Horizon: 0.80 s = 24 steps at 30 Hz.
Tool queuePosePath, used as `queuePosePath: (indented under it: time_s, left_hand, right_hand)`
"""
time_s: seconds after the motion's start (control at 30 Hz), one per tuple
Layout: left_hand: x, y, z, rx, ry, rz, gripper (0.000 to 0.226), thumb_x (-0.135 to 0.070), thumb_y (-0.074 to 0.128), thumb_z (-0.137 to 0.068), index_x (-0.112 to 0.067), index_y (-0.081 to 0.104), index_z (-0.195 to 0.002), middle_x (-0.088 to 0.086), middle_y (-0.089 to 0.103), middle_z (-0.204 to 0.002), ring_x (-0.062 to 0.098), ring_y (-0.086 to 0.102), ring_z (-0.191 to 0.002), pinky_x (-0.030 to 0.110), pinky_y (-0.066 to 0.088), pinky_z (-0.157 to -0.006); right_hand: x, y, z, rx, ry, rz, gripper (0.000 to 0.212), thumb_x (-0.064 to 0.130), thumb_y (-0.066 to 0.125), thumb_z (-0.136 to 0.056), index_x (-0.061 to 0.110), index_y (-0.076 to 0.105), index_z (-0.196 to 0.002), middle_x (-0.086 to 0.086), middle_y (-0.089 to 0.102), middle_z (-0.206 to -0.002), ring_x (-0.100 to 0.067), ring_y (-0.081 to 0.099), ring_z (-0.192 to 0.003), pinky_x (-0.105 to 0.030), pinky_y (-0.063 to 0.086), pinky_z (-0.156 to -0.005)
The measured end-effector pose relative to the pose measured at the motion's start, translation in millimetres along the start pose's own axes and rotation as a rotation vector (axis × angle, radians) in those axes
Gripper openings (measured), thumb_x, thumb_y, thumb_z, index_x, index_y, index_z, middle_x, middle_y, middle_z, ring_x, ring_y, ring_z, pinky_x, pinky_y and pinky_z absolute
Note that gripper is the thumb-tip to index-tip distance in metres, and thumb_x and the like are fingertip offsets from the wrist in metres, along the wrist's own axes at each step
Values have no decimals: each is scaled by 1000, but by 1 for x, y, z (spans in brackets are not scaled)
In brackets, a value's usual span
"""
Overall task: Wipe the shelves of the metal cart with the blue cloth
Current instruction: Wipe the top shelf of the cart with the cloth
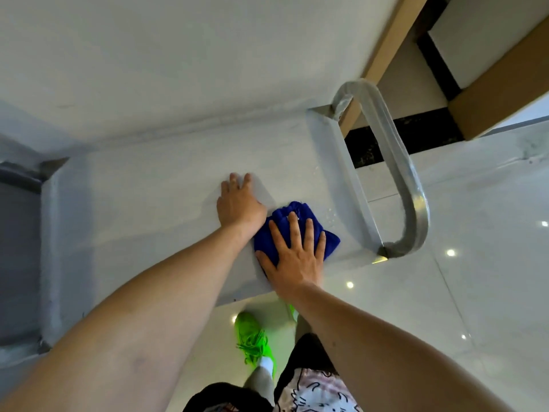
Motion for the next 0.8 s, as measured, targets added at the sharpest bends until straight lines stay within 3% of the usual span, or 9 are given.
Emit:
queuePosePath:
  time_s: [0.23,0.3,0.4,0.57,0.8]
  left_hand:
    - [-1,-15,-44,-52,-171,-1,70,-17,46,-87,-24,25,-153,8,14,-164,33,14,-148,46,24,-117]
    - [-7,-13,-49,-64,-228,2,65,-22,45,-88,-26,30,-151,10,17,-163,35,17,-146,51,23,-115]
    - [-16,-1,-53,-41,-288,16,63,-38,40,-95,-26,23,-154,13,8,-164,39,5,-148,59,9,-117]
    - [-19,11,-55,-48,-258,-24,73,-45,37,-92,-19,13,-155,20,0,-163,46,-3,-147,67,2,-114]
    - [-11,11,-55,-13,-221,-43,76,-58,39,-95,-23,8,-156,16,-4,-164,43,-4,-148,64,4,-116]
  right_hand:
    - [1,-39,-107,-60,-87,-21,72,76,16,-94,44,13,-158,-1,0,-170,-34,-11,-153,-59,-17,-117]
    - [1,-47,-139,-54,-115,-1,71,75,15,-94,45,10,-158,0,-3,-170,-33,-13,-153,-59,-17,-117]
    - [1,-59,-181,-48,-114,16,71,75,11,-94,45,6,-158,0,-5,-170,-34,-13,-153,-60,-15,-118]
    - [4,-76,-227,-81,-106,12,73,75,15,-93,43,12,-159,-1,-1,-170,-36,-7,-154,-61,-9,-118]
    - [-2,-78,-217,-60,-121,-30,69,71,18,-97,41,13,-159,0,-1,-170,-33,-8,-154,-59,-11,-119]
Point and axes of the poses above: each hand's wrist, its own z-axis away from the middle knuckle, its own y-axis out of the palm, x = y × z, the point moved 7 cm from there along -z, towards the middle knuckle
